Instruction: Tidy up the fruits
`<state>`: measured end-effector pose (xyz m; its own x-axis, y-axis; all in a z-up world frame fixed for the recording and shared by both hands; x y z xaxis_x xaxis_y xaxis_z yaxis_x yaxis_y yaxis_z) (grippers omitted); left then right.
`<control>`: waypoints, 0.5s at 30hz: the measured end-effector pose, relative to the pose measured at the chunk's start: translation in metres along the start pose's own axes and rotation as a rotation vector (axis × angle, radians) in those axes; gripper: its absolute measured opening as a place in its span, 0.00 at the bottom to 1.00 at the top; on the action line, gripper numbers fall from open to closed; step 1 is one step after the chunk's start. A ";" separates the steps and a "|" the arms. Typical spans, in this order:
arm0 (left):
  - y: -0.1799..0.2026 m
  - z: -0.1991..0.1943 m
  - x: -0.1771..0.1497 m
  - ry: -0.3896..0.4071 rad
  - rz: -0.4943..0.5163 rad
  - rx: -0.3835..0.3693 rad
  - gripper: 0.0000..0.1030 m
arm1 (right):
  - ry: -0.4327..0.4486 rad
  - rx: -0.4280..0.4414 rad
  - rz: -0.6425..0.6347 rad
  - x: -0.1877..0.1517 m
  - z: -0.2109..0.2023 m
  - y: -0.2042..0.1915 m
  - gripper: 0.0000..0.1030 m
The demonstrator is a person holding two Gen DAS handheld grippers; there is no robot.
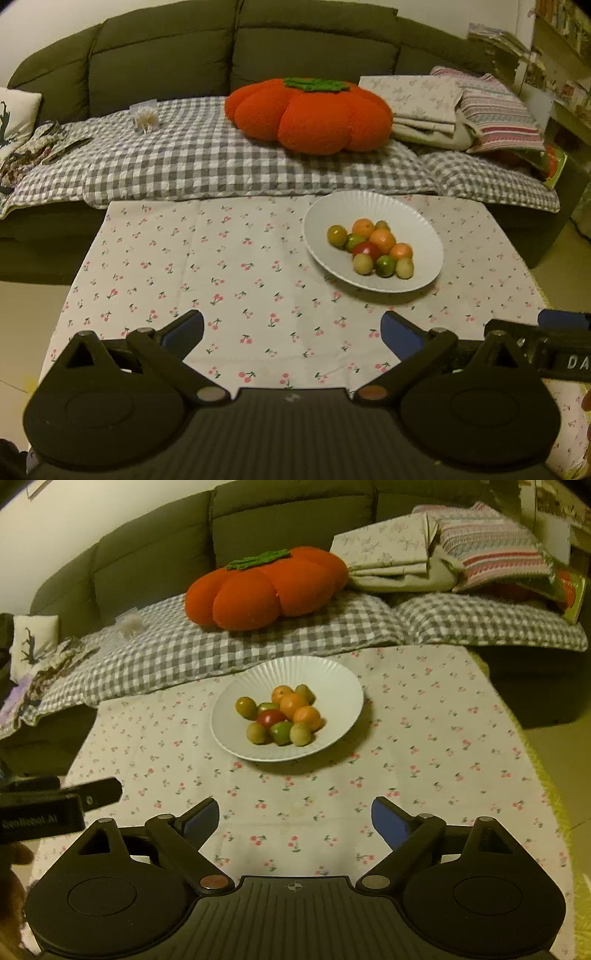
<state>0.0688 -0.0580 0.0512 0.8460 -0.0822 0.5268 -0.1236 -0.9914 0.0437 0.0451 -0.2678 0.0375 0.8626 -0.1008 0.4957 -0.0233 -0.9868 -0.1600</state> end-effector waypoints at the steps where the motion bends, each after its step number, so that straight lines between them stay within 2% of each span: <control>1: 0.001 -0.002 -0.001 0.006 0.004 -0.001 0.99 | 0.010 0.005 0.000 0.000 -0.003 0.002 0.92; 3: 0.002 -0.004 -0.003 0.017 0.010 -0.003 0.99 | 0.031 0.005 0.014 0.001 -0.007 0.007 0.95; 8: 0.000 -0.007 -0.009 0.031 0.014 -0.004 0.99 | 0.019 0.004 0.049 -0.002 -0.005 0.012 0.96; 15: 0.001 -0.007 -0.012 0.030 0.016 -0.017 0.99 | 0.039 0.007 0.007 -0.003 -0.009 0.003 0.96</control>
<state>0.0547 -0.0571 0.0505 0.8281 -0.0950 0.5524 -0.1464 -0.9880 0.0496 0.0380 -0.2718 0.0436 0.8420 -0.1131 0.5275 -0.0262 -0.9852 -0.1695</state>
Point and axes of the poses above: each gripper's, at about its wrist camera, not at the fingertips, and z roughly the way its jaws point, y to its right, x to its top, the point moved 5 cm from there along z, roughly the way its jaws point, and after that the axes turned 14 degrees about -y, right-handed, at the moved point
